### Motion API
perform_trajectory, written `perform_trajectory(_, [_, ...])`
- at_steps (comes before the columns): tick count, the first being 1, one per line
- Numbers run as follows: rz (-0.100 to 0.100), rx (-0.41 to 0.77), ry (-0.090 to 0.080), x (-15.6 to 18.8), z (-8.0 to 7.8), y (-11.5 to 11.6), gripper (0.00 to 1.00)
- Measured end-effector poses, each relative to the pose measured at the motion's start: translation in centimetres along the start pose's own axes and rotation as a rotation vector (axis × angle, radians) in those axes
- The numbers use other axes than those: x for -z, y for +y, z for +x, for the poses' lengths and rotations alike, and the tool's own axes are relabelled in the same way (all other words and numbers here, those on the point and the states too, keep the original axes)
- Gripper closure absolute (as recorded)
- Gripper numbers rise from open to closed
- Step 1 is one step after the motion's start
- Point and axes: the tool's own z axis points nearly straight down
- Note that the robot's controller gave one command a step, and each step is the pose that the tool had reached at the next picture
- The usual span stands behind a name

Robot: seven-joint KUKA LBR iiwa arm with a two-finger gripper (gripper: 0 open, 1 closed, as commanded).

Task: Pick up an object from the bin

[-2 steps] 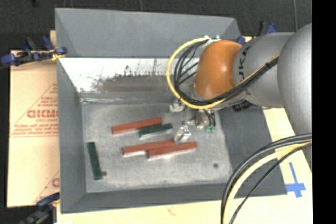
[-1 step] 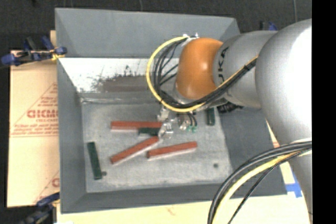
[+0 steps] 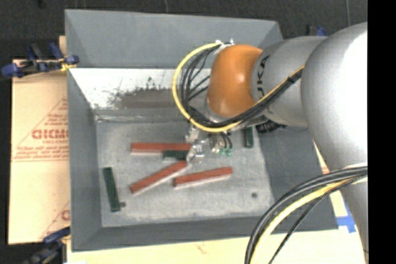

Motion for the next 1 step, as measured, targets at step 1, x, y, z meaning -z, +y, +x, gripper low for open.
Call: perform_trajectory(1, [-0.006, 0.009, -0.005, 14.42, -0.49, -0.04, 1.00])
